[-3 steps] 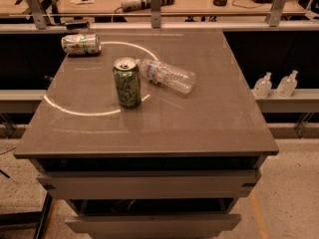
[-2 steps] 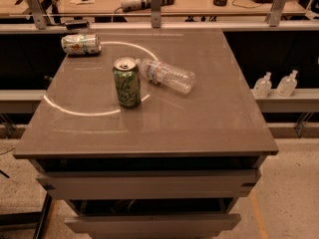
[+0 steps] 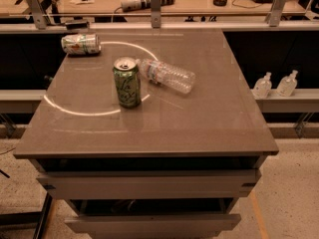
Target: Knock coke can over
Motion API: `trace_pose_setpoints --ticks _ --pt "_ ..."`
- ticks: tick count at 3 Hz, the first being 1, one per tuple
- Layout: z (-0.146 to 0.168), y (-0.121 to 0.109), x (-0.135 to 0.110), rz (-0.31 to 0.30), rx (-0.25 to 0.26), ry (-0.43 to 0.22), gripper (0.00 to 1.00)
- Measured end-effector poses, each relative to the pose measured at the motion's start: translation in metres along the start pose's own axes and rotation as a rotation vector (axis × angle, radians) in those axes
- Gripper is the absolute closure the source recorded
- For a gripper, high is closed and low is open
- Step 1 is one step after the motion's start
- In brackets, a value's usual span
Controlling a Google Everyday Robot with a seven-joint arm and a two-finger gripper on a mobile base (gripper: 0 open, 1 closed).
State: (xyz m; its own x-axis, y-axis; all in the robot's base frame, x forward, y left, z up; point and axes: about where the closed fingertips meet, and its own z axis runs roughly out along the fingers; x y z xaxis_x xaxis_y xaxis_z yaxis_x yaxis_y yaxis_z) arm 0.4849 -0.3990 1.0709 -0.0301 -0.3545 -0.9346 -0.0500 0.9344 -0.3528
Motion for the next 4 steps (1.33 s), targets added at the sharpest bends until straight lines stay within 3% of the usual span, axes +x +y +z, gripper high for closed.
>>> trace_pose_setpoints --ticks 1,2,3,4 --pt "-0.001 -0.013 0.005 0.057 0.090 -0.002 0.00" --pt "-0.004 -0.013 0.023 0.113 0.131 0.029 0.00" --pt "-0.003 0.011 0.045 0.165 0.098 0.084 0.00" --pt "0.000 0.042 0.081 0.198 0.010 0.179 0.00"
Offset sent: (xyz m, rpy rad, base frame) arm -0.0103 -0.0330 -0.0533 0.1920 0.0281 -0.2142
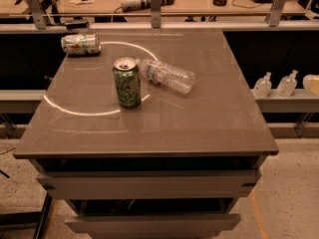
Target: Knock coke can over
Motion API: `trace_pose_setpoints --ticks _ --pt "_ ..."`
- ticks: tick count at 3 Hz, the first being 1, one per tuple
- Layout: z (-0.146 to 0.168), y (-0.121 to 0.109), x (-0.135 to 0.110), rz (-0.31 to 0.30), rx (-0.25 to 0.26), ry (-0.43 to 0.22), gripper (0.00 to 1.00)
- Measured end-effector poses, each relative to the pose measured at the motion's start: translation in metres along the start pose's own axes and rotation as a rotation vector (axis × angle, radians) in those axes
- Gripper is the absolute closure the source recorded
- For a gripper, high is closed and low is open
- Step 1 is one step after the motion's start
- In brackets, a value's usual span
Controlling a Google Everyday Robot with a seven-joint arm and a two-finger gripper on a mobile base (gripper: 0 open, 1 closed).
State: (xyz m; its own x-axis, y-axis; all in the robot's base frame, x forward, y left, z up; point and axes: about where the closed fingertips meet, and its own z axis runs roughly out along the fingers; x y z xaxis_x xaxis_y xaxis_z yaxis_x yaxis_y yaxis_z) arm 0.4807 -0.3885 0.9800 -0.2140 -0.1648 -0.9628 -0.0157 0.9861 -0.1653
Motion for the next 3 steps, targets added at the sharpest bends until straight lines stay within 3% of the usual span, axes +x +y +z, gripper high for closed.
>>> trace_pose_setpoints --ticks 1,2,3 --pt "0.015 0.028 0.031 -0.013 -0.135 0.115 0.00" --pt "0.030 0.016 0.031 -0.019 -0.186 0.195 0.00" --pt "0.029 0.000 0.019 -0.048 -0.155 0.221 0.00"
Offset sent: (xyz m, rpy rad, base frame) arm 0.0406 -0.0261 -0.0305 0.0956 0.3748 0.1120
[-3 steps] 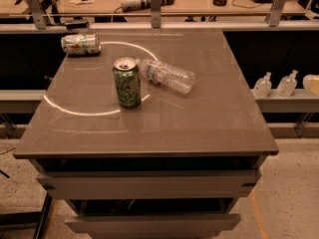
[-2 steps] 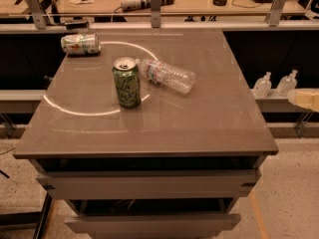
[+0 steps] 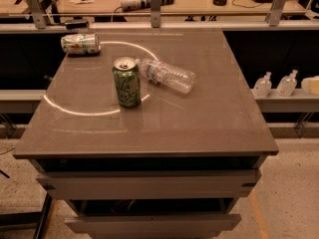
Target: Knock coke can over
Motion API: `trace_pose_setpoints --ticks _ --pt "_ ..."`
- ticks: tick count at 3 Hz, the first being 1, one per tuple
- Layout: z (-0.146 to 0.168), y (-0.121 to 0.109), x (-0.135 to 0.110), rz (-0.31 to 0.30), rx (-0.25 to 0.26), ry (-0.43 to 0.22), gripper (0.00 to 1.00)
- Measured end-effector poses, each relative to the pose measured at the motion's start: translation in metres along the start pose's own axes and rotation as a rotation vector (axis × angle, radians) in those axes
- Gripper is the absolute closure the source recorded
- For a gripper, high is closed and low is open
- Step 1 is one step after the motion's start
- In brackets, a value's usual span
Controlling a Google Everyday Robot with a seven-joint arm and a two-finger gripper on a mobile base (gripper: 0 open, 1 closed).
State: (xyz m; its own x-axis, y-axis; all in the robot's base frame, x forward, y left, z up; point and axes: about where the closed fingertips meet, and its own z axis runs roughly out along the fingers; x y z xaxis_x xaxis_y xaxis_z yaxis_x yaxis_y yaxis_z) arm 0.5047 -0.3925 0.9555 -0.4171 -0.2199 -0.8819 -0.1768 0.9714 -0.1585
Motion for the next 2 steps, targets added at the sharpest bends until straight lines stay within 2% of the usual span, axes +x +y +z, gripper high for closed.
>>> trace_pose_setpoints --ticks 1,2 --pt "-0.0108 -0.0216 -0.0350 -0.060 0.080 -0.064 0.00" --pt "-0.0108 -0.0216 -0.0351 -0.060 0.080 -0.064 0.00"
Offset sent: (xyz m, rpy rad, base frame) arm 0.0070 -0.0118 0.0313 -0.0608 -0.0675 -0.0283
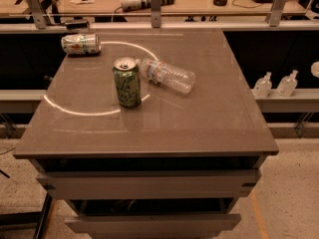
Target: Knock coke can over
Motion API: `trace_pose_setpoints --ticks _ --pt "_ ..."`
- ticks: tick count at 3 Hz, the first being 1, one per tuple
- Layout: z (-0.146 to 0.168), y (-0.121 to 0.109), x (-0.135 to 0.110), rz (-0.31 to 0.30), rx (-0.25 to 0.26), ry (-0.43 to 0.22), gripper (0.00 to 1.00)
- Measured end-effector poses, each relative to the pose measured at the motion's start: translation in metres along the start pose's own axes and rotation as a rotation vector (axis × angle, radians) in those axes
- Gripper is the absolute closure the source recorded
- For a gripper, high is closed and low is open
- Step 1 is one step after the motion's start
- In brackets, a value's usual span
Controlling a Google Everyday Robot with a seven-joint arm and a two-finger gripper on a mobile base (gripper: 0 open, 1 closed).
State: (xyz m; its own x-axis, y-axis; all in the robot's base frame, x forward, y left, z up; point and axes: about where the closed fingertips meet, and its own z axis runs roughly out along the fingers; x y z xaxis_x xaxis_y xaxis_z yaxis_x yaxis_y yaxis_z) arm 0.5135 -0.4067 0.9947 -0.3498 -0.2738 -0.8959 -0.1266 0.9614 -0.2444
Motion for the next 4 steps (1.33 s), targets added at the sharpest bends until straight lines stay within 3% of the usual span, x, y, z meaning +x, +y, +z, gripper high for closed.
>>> trace_pose_setpoints --ticks 1,2,3,4 --pt "-0.001 0.007 -0.005 -0.026 -0.030 -0.002 0.00" --pt "-0.008 0.036 -0.032 -0.188 -0.115 -0.008 0.00" --pt "-0.021 0.079 -0.044 -0.425 -0.235 0.026 0.00" --pt "-0.028 0.109 -0.046 -0.619 -0.291 0.055 0.00"
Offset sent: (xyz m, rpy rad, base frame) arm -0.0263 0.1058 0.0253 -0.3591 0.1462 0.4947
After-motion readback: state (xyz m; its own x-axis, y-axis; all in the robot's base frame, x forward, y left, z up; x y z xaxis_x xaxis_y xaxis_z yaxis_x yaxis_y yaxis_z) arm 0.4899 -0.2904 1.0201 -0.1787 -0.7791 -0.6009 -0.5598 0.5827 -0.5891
